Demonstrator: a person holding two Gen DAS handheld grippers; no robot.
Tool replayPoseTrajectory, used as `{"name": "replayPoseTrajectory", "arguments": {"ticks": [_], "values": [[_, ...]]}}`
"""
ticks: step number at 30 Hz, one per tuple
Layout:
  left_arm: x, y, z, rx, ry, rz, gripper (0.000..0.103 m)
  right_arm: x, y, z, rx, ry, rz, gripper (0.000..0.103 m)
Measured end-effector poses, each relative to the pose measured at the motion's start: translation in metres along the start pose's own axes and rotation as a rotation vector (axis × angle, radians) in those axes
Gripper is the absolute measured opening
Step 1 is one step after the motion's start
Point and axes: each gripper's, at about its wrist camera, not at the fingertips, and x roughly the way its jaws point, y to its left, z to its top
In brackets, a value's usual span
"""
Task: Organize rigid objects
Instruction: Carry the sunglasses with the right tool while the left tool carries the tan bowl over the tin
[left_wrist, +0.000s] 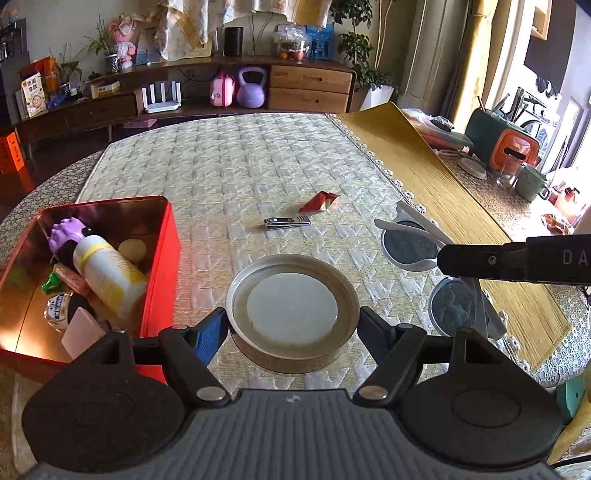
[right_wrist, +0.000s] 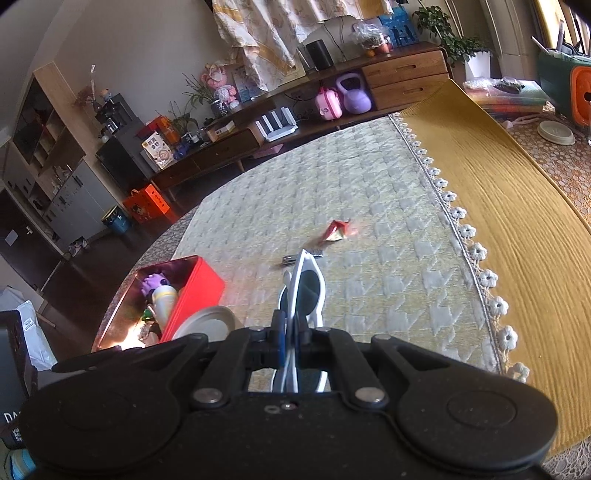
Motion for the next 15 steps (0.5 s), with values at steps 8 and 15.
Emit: {"name": "replayPoseTrajectory", "arguments": {"ticks": [8,15], "values": [[-0.031,0.028,-0.005,-0.061,-0.029,0.028,0.076,-0.003,0.045,-0.004,-0.041,-0.028,0.057,0.004],[-0.05,0.065,-0.011,-0.106,-0.045,0.056,0.076,0.007,0.076,-0.007,-0.079,-0.025,0.092,0.004]]}}
